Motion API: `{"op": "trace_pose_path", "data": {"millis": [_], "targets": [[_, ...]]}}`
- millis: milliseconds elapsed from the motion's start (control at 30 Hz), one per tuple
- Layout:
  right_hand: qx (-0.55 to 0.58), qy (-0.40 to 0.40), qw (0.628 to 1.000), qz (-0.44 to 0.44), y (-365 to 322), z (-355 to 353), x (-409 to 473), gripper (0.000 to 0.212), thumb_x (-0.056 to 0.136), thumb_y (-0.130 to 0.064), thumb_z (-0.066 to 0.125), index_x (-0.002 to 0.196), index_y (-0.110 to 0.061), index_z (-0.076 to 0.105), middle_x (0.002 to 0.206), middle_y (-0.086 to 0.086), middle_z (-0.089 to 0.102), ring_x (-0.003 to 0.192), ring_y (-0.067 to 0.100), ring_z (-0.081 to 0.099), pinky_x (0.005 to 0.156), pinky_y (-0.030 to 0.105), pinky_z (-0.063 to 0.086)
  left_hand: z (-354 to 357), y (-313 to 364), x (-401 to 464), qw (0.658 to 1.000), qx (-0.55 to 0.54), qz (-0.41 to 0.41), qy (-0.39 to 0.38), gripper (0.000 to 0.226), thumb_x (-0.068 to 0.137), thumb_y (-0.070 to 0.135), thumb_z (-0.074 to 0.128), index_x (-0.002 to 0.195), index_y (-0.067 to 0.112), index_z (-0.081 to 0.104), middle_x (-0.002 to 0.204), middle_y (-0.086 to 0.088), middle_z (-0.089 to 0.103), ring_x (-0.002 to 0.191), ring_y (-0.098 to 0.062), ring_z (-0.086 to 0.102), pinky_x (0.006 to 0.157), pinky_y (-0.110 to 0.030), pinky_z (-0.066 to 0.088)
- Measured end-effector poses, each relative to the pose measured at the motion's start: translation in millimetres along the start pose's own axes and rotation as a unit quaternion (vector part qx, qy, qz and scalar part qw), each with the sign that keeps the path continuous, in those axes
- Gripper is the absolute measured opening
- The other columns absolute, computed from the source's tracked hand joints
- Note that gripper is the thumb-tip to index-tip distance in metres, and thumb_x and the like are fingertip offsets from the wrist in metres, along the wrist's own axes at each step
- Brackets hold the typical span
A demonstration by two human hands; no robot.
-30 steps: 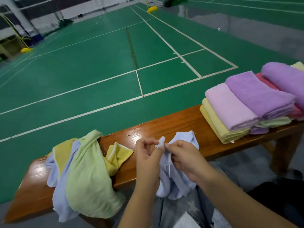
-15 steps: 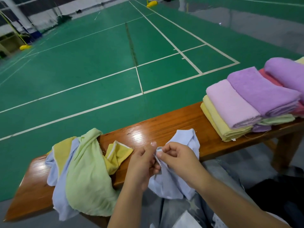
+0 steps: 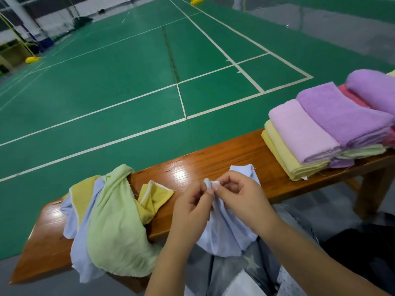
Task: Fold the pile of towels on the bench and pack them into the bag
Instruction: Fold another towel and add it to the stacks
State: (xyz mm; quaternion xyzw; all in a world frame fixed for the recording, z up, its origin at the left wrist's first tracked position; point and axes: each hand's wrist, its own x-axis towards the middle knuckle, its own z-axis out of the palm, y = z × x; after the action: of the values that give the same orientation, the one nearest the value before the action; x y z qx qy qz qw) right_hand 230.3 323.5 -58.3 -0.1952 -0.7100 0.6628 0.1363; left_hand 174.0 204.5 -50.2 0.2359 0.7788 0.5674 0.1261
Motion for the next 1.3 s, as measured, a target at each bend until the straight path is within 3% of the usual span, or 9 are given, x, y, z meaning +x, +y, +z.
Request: {"op": "trace_pose_path", "data": {"millis": [167,433,633,767,833,933,1033,1100,1300], "targets": [[-0.008,-0.006,1.0,-0.007,1.9,-6.5,-2.7,0.006,0.09,-0.023,0.063,0.085,-0.024,0.066,0.078,-0.007,0.071,0.078,0.003,0.067,0.067,0.016,0.051,3.5,-6.0,0.4,0.999,0.041,0.032,-0.014,0.034,0.095,0.01,0.054,0.065,0.022,0.046,0.06,-0.001,0.049,0.057,-0.024,0.048,0.054,-0.026,0.04],[-0.003,-0.035,0.999,-0.012,3.2,-14.0,-0.5,0.004,0.087,-0.027,0.066,0.088,-0.023,0.065,0.082,-0.006,0.072,0.082,0.005,0.067,0.074,0.02,0.054,4.4,-3.6,4.9,0.992,0.086,0.053,-0.079,0.022,0.087,0.016,0.049,0.067,0.026,0.05,0.065,0.001,0.053,0.059,-0.017,0.051,0.055,-0.035,0.046],[-0.021,-0.092,0.994,0.047,28.1,-49.6,3.4,0.016,0.081,-0.017,0.074,0.091,-0.009,0.063,0.085,0.008,0.072,0.079,0.017,0.068,0.073,0.028,0.055,-4.7,1.4,24.6,0.941,0.018,-0.077,-0.328,0.029,0.094,-0.005,0.048,0.096,0.009,0.073,0.081,-0.005,0.072,0.078,-0.017,0.067,0.074,-0.023,0.051],[-0.043,-0.061,0.995,0.062,49.9,-70.7,-6.1,0.013,0.089,-0.019,0.065,0.09,-0.008,0.06,0.068,0.011,0.058,0.066,0.017,0.049,0.062,0.033,0.041,7.1,-28.0,79.6,0.974,0.1,-0.159,-0.128,0.019,0.094,0.016,0.056,0.085,0.01,0.072,0.078,-0.008,0.071,0.076,-0.022,0.063,0.07,-0.033,0.054],[-0.024,-0.048,0.996,0.066,53.5,-82.7,-10.1,0.01,0.091,-0.021,0.062,0.092,-0.011,0.061,0.071,0.012,0.058,0.067,0.016,0.048,0.063,0.032,0.039,18.5,-49.4,107.8,0.961,0.181,-0.196,-0.07,0.011,0.09,0.028,0.062,0.091,0.018,0.066,0.083,-0.001,0.068,0.081,-0.021,0.061,0.071,-0.037,0.053],[0.027,-0.022,0.997,0.064,54.2,-98.2,-13.0,0.009,0.094,-0.015,0.057,0.096,-0.006,0.06,0.081,0.011,0.063,0.075,0.015,0.054,0.068,0.032,0.042,43.0,-63.9,127.2,0.924,0.224,-0.262,-0.169,0.027,0.086,0.038,0.067,0.105,0.019,0.062,0.081,0.0,0.062,0.068,-0.015,0.054,0.056,-0.026,0.044],[0.046,0.014,0.998,0.048,52.4,-109.2,-12.7,0.009,0.095,-0.01,0.054,0.095,-0.002,0.059,0.078,0.003,0.063,0.074,0.012,0.056,0.067,0.028,0.043,60.6,-61.3,126.2,0.907,0.247,-0.252,-0.229,0.014,0.087,0.03,0.068,0.084,0.018,0.06,0.064,0.001,0.052,0.05,-0.011,0.043,0.042,-0.018,0.034],[0.051,0.034,0.997,0.042,49.8,-116.0,-10.3,0.008,0.095,-0.01,0.053,0.094,-0.007,0.06,0.078,-0.002,0.068,0.075,0.009,0.06,0.068,0.026,0.046,60.9,-65.3,129.3,0.925,0.201,-0.252,-0.201,0.021,0.088,0.021,0.065,0.071,0.014,0.053,0.056,-0.001,0.045,0.042,-0.01,0.037,0.039,-0.017,0.029],[0.077,0.149,0.986,-0.01,19.2,-124.4,10.2,0.011,0.096,-0.013,0.051,0.091,-0.017,0.059,0.085,0.002,0.064,0.08,0.011,0.056,0.074,0.031,0.044,-3.6,-50.3,142.2,0.985,0.006,-0.17,-0.004,0.016,0.094,0.011,0.054,0.08,0.005,0.052,0.067,-0.008,0.046,0.056,-0.017,0.038,0.05,-0.03,0.036]]}}
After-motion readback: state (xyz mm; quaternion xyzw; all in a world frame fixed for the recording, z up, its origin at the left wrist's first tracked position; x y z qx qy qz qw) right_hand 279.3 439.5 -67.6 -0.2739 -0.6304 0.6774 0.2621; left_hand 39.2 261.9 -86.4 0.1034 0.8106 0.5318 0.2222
